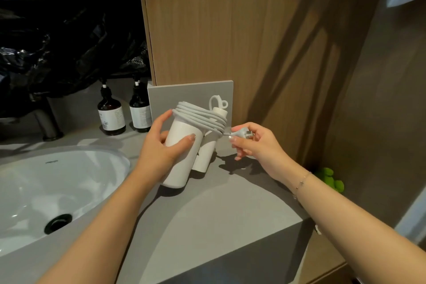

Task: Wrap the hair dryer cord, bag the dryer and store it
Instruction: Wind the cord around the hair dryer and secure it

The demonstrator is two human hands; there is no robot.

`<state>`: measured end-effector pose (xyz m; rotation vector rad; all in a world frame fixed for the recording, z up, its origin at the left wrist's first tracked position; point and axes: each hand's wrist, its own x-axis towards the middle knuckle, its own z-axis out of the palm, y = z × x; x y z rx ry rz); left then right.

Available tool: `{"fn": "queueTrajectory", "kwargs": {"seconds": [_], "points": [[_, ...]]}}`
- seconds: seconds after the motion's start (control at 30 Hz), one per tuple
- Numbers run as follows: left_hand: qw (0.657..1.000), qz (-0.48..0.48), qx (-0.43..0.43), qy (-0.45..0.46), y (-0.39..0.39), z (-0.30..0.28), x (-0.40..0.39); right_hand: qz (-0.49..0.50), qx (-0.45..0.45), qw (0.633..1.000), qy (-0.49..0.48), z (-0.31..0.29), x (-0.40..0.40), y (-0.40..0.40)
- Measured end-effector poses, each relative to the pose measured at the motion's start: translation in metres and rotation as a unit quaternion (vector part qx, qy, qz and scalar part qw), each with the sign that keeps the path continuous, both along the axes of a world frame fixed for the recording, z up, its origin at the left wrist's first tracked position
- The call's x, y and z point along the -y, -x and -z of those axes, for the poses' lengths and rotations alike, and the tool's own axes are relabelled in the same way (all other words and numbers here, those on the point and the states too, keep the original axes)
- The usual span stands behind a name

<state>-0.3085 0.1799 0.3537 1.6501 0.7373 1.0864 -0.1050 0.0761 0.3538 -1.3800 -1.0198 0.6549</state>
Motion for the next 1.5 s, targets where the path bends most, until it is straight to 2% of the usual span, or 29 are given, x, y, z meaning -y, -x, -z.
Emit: {"fn": "queueTrajectory", "kwargs": {"seconds": [0.13,0.2,0.27,0.37,0.43,0.53,0.6,0.67,0.8,0.93,1.07,1.27,1.33,1.4,1.47,1.5], "points": [[0.986,-0.013,-0.063,-0.154,0.005,0.004,0.000,-0.047,-0.115,0.991,-0.054,0.006,-0.012,0.005],[0.972,-0.007,-0.099,-0.212,0.007,0.006,0.000,-0.041,-0.169,0.982,-0.072,0.007,-0.017,0.007],[0.957,-0.004,-0.123,-0.261,0.008,0.008,0.000,-0.018,-0.199,0.977,-0.070,0.009,-0.019,0.007],[0.939,-0.003,-0.141,-0.312,0.006,0.012,-0.002,-0.017,-0.196,0.980,-0.034,0.013,-0.019,0.004],[0.925,0.001,-0.168,-0.340,0.007,0.016,-0.006,-0.056,-0.276,0.959,-0.045,0.015,-0.020,0.004],[0.881,0.009,-0.236,-0.410,0.010,0.021,-0.014,-0.085,-0.384,0.917,-0.067,0.011,-0.020,0.001],[0.848,0.006,-0.275,-0.453,0.012,0.024,-0.019,-0.077,-0.409,0.906,-0.072,0.010,-0.021,-0.004],[0.831,0.003,-0.291,-0.474,0.012,0.025,-0.021,-0.069,-0.374,0.923,-0.060,0.012,-0.022,-0.004],[0.826,-0.002,-0.290,-0.484,0.011,0.027,-0.021,-0.059,-0.274,0.959,-0.042,0.021,-0.028,-0.002],[0.830,-0.004,-0.281,-0.482,0.012,0.027,-0.020,-0.063,-0.263,0.962,-0.037,0.019,-0.030,-0.005],[0.825,-0.009,-0.280,-0.490,0.009,0.028,-0.017,-0.008,-0.200,0.980,-0.007,0.022,-0.035,-0.004],[0.822,-0.016,-0.286,-0.492,0.005,0.031,-0.016,0.005,-0.186,0.982,0.021,0.020,-0.034,-0.007],[0.823,-0.014,-0.285,-0.491,0.004,0.031,-0.017,0.007,-0.136,0.990,0.045,0.021,-0.031,-0.009],[0.826,-0.016,-0.283,-0.487,0.004,0.031,-0.018,0.003,-0.027,0.998,0.056,0.025,-0.029,-0.010],[0.831,-0.019,-0.282,-0.479,0.004,0.030,-0.018,0.024,0.104,0.994,0.019,0.034,-0.029,-0.011],[0.834,-0.019,-0.280,-0.475,0.004,0.030,-0.019,0.045,0.139,0.989,-0.007,0.036,-0.030,-0.012]]}}
